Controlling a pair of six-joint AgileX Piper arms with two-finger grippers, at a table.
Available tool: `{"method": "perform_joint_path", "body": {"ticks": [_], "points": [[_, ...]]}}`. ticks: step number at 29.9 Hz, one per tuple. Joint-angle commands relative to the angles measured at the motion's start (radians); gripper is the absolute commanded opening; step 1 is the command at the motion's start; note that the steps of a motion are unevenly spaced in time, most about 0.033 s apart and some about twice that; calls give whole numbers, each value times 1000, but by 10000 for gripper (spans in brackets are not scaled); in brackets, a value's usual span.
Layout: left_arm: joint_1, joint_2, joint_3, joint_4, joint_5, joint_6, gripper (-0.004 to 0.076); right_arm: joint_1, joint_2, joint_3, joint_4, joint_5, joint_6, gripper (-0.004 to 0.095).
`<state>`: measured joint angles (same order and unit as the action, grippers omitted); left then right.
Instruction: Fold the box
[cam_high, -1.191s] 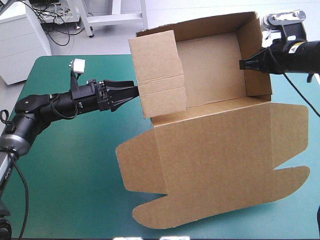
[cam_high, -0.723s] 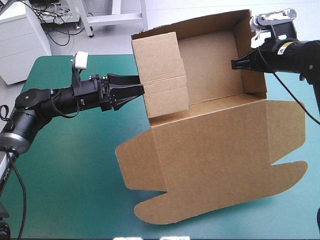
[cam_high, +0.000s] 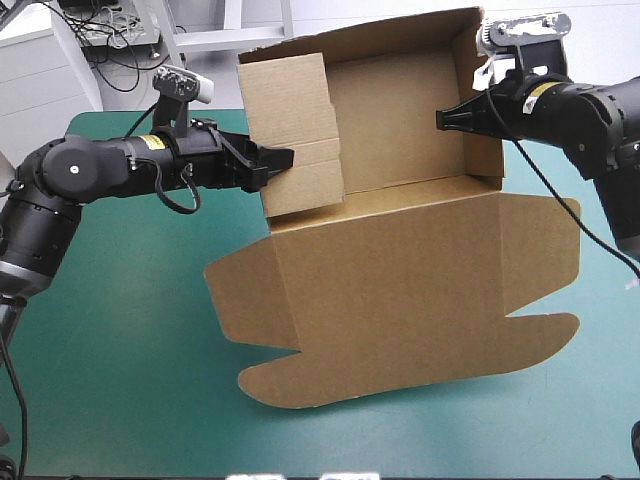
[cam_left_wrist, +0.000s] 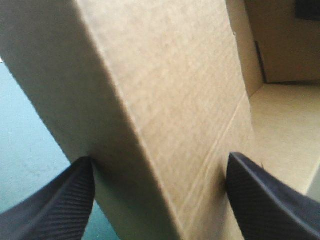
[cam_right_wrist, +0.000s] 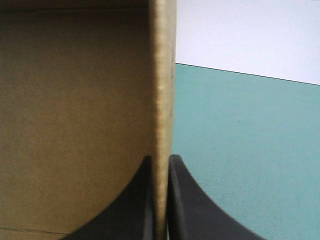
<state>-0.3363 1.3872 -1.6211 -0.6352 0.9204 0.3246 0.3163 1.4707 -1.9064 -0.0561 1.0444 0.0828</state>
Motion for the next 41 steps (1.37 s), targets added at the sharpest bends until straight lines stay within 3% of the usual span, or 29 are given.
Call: {"method": "perform_joint_path", "body": {"ticks": [1,7,15,23,32,36,41], "points": [[-59,-12,-88,200,-35,-193,518,4,-36,-23,41,-98,21,-16],[-89,8,-131,295,-30,-316,506,4,-36,-23,50,-98,23,-16],[-89,18,-149,311,-12,-346,501,4,-36,-23,31,-102,39,-16],[-89,74,-183,318,25,-362,395,4,-5,-23,25,-82,53,-16],[-103,166,-294,460,152,-449,393,4,35,-23,39,-85,61,-16],[-117,200,-328,499,158,-487,390,4,47,-23,39,-90,61,-16],[-117,230,-335,450,146,-515,273,4,65,-23,69,-90,61,-17]]}}
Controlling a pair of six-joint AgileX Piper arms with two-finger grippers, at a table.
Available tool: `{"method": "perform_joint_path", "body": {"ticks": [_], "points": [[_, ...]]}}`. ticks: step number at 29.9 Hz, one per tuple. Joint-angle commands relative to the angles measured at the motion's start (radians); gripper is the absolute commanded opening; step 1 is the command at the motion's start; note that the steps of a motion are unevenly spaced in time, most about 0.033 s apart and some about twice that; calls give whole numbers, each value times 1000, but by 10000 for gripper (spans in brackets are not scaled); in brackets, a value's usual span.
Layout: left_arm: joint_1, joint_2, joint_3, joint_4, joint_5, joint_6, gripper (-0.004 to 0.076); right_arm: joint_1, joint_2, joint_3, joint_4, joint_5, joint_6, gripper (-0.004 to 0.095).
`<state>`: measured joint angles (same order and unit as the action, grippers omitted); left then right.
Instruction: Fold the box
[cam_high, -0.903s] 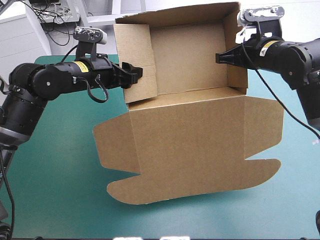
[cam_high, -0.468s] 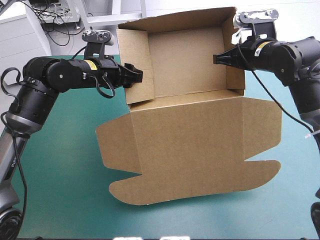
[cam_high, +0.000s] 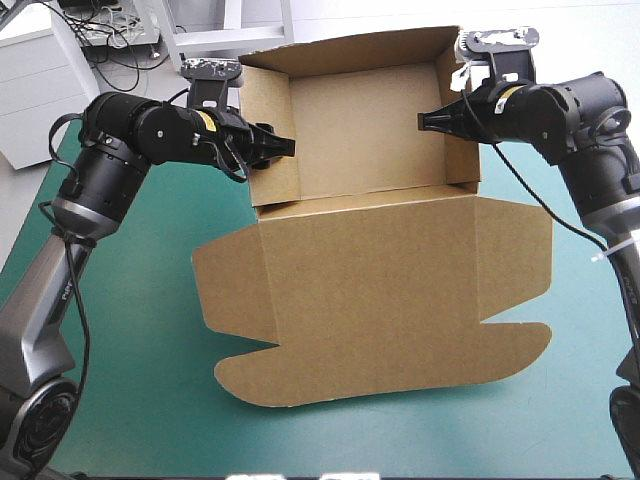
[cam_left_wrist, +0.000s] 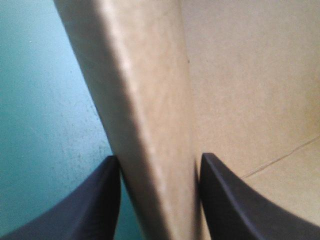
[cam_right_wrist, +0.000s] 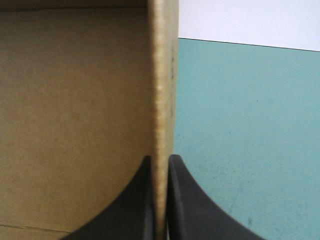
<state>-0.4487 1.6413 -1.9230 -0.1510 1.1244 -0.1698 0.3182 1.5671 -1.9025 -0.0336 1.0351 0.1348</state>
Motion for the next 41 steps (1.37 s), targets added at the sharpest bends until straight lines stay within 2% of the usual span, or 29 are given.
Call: {"method": "perform_joint_path", "body": {"ticks": [1,6,9,24,41], "points": [[-5,-18,-33,-41,-52,-21,239,2,-27,-27,53,-80,10,-18],[-5,2,-33,-49,-34,-17,25,2,-6,-27,61,-50,7,-18],[-5,9,-33,-52,-44,-17,-33,2,8,-27,77,-9,-18,-18],[-5,134,-33,-41,23,12,-32,2,178,-27,90,212,-77,-18],[-5,354,-33,-32,75,69,-32,2,390,-27,88,212,-82,-18]]}}
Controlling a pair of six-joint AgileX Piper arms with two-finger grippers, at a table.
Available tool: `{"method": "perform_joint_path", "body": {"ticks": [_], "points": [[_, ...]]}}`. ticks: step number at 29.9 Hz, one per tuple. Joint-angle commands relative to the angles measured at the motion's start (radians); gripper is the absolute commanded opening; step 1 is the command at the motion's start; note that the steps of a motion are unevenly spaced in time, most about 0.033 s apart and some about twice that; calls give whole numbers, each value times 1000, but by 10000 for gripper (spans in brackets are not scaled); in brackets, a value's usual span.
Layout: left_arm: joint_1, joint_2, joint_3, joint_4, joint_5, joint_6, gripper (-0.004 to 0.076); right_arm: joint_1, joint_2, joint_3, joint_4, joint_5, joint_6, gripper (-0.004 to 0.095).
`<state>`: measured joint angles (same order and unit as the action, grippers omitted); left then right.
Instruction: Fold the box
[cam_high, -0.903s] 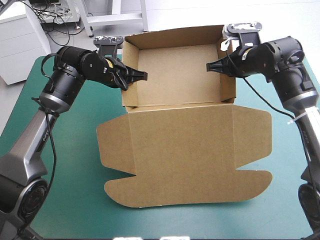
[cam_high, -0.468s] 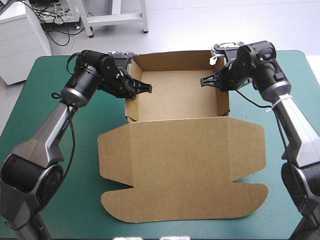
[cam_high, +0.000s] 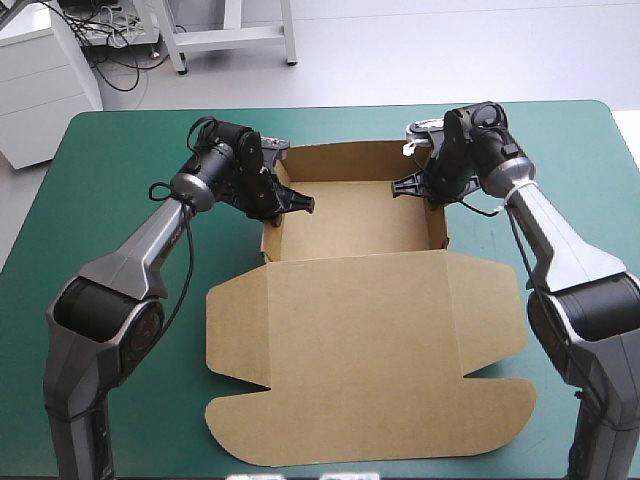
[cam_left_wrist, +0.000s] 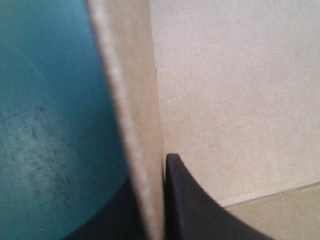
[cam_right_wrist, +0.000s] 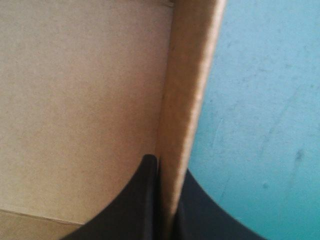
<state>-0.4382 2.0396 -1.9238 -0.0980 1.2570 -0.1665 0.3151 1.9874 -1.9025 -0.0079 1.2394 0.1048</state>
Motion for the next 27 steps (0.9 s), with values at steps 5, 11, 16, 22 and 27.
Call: {"method": "perform_joint_path", "body": {"ticks": [5,11,16,22,27], "points": [[-15,-23,-32,-85,-62,65,-32,5,4,-27,66,7,-50,-18],[-15,-19,-32,-63,-62,67,-32,5,13,-27,63,7,-50,-18],[-13,-19,-32,-52,-14,67,7,5,11,-27,63,7,-50,82],[-13,-21,-32,-47,40,107,235,5,-8,-27,60,7,-50,630],[-13,-41,-59,-5,41,89,522,3,-44,-29,8,7,-50,801]]}}
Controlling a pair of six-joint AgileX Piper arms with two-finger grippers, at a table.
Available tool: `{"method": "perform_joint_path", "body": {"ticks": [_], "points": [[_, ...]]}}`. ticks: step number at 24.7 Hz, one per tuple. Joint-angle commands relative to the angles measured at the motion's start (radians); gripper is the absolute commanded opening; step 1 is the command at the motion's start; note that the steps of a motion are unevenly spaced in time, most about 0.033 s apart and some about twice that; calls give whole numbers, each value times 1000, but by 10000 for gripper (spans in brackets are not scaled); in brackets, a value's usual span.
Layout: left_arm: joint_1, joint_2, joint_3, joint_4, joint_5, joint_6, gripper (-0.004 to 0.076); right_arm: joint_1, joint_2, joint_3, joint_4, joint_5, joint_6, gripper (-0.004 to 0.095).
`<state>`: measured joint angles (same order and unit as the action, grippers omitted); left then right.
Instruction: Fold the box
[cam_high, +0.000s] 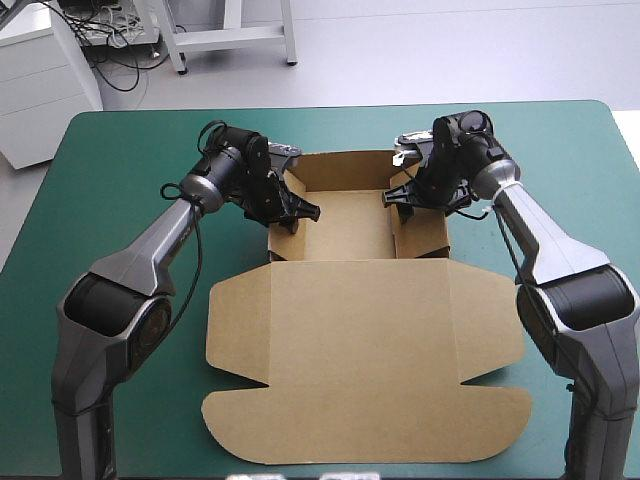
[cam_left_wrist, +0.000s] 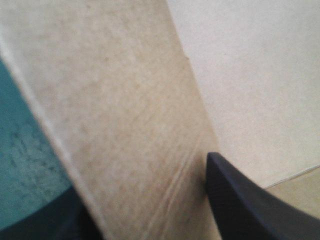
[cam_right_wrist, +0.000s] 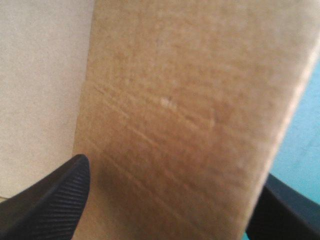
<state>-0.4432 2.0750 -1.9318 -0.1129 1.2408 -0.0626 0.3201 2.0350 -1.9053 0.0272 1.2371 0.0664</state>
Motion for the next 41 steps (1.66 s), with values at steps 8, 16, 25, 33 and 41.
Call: {"method": "perform_joint_path", "body": {"ticks": [8,16,25,33,41], "points": [[-8,-159,-84,61,57,-52,562,-2,-181,-26,-27,10,-3,793],[-8,-364,-84,91,58,-47,557,-2,-360,-26,-27,10,13,763],[-8,-742,74,74,58,48,11,-2,-327,-24,-49,10,-9,761],[-8,-1022,321,128,58,86,-32,-2,-217,-24,-67,10,-9,761],[-8,-1286,589,188,58,90,-32,-42,-85,-24,-27,10,-16,760]]}}
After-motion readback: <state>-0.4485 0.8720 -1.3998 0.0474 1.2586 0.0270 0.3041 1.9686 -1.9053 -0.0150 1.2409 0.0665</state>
